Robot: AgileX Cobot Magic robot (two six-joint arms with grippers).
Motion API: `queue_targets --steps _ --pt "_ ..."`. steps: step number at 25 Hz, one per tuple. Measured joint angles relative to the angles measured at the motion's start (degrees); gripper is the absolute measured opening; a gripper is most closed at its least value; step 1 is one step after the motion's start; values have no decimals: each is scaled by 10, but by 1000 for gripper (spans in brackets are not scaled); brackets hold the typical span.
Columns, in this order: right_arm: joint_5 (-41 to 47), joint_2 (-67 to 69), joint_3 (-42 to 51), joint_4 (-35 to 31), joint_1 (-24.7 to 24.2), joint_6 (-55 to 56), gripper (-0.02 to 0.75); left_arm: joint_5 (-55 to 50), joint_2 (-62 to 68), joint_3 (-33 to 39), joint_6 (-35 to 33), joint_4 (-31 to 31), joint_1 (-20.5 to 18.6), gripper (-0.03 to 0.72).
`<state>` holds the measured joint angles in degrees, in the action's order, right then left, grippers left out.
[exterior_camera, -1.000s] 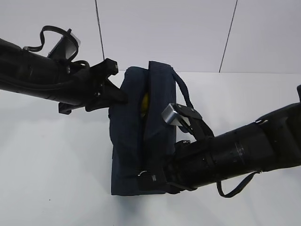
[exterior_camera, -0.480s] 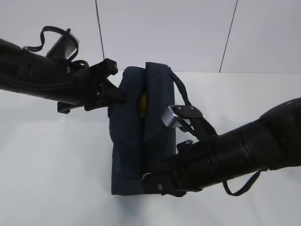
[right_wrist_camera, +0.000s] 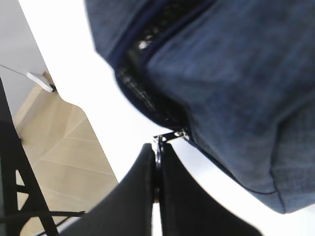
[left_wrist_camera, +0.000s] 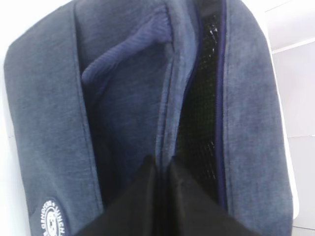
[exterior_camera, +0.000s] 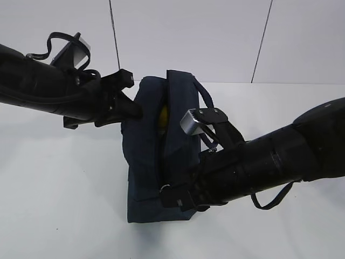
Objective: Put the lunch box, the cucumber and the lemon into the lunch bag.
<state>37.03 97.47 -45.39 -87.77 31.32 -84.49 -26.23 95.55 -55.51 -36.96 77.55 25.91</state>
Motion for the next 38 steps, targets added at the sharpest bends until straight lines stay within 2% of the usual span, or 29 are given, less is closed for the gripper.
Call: queue_targets --steps 12,38 --pt "-10 -49 -3 84 0 3 20 24 0 0 0 -6 0 8" --pt "-6 -55 -49 102 0 -6 20 28 0 0 0 -24 0 8"
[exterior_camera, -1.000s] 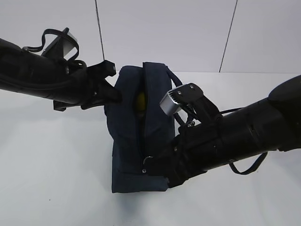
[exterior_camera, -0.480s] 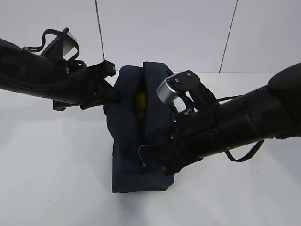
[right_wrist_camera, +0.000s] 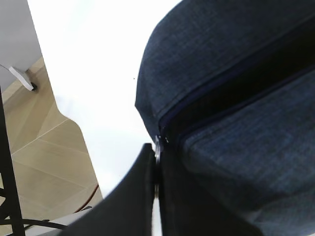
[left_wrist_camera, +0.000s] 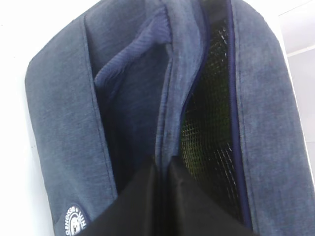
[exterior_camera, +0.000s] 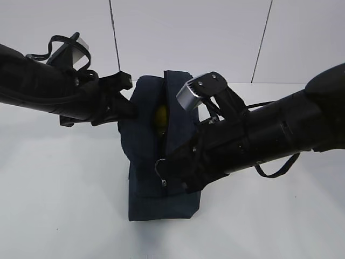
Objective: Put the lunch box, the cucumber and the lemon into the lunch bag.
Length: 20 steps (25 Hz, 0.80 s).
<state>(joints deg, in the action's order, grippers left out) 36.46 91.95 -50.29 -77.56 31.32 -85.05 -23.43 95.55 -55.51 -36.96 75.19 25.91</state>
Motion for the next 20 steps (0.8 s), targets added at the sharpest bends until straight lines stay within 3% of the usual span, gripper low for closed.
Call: queue_targets --steps 20 --pt "-19 0 -59 2 0 -2 20 3 0 0 0 -5 0 8"
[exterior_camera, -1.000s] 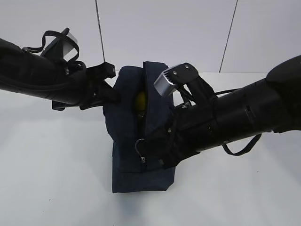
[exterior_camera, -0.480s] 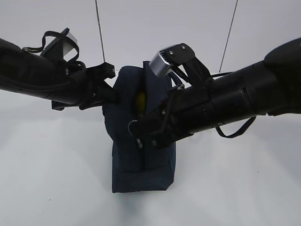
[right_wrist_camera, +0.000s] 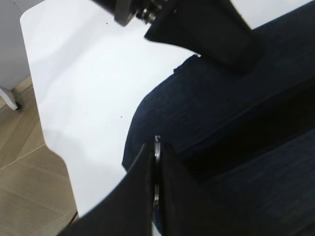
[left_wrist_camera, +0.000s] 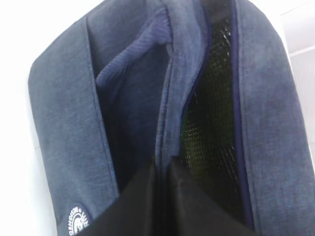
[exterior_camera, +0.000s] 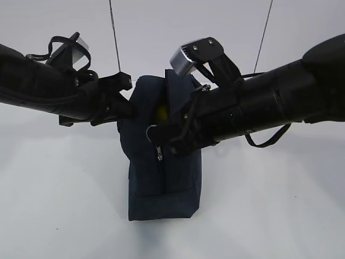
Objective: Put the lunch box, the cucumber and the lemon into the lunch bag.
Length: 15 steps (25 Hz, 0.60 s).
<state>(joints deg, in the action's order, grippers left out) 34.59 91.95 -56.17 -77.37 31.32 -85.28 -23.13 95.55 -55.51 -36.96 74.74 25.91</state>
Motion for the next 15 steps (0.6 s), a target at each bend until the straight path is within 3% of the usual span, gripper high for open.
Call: queue_targets --steps 15 --pt "-96 26 -39 -28 0 8 20 3 0 0 0 -1 0 8"
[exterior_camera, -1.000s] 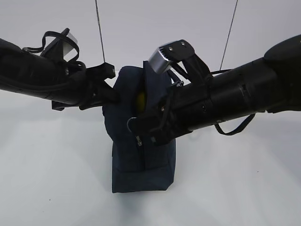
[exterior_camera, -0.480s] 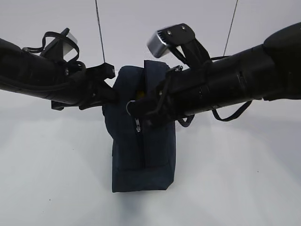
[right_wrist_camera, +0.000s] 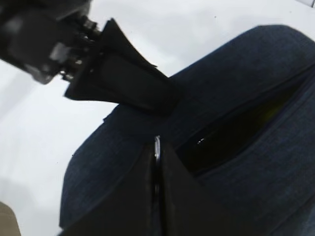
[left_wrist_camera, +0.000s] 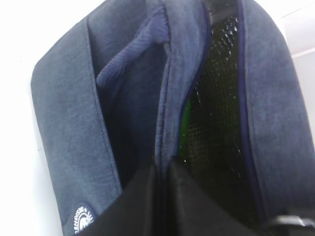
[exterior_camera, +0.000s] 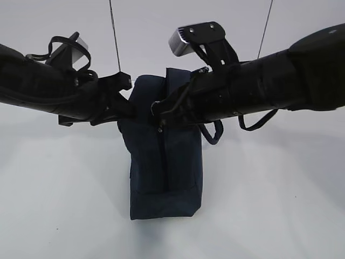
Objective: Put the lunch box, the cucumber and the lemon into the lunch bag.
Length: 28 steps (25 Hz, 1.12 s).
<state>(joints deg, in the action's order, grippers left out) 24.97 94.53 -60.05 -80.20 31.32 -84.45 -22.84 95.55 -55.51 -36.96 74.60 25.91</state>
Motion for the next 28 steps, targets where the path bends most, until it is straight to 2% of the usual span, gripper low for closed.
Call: queue_targets --steps 9,22,24,26,28 --pt "-3 45 -56 -12 0 -8 20 5 0 0 0 0 0 8" --pt "-13 64 -62 -18 0 -11 20 6 0 0 -8 2 0 20" --pt "-10 64 -62 -18 0 -11 20 3 -1 0 -22 2 0 98" --pt "-6 64 -62 -18 0 -11 20 1 -12 0 -36 2 0 247" --pt "-4 64 -62 -18 0 -11 20 3 -30 0 -44 -4 0 438"
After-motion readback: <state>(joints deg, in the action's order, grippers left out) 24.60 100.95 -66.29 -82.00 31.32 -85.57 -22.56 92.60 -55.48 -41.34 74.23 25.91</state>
